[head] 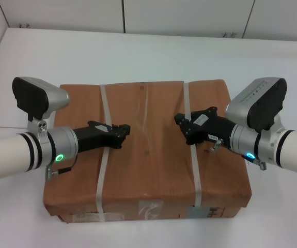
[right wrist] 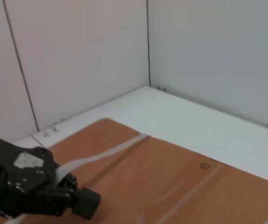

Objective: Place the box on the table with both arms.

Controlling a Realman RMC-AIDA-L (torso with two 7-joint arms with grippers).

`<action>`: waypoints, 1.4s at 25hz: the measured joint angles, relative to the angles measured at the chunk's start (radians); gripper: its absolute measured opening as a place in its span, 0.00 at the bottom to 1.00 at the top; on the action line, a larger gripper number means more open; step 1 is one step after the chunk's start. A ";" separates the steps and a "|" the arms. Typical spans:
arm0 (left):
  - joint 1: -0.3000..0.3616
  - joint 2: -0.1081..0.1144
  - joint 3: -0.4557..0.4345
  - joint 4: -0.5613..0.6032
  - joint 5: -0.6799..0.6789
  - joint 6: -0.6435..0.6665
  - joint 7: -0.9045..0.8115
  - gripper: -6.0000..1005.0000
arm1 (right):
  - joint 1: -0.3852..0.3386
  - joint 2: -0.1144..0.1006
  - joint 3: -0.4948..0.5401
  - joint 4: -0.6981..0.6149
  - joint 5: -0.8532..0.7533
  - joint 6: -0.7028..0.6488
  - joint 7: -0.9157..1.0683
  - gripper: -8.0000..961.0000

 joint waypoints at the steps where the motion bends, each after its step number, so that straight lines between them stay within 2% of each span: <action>1: 0.000 0.000 0.000 -0.002 0.000 0.000 0.002 0.01 | 0.000 0.000 0.000 0.003 0.000 0.011 0.001 0.03; 16: -0.008 0.000 0.002 -0.004 0.049 0.000 -0.004 0.04 | -0.013 0.000 -0.001 0.009 0.006 0.040 0.005 0.04; 22: 0.006 -0.009 -0.010 0.003 0.041 -0.007 0.040 0.06 | -0.039 0.000 0.013 0.001 0.006 0.010 -0.003 0.05; 27: 0.009 -0.011 -0.013 0.001 0.039 -0.043 0.038 0.09 | -0.048 0.000 0.064 0.003 0.004 0.058 -0.003 0.26; 35: 0.012 -0.009 -0.014 -0.002 0.008 -0.065 0.036 0.38 | -0.072 0.000 0.094 -0.002 0.007 0.063 -0.002 0.44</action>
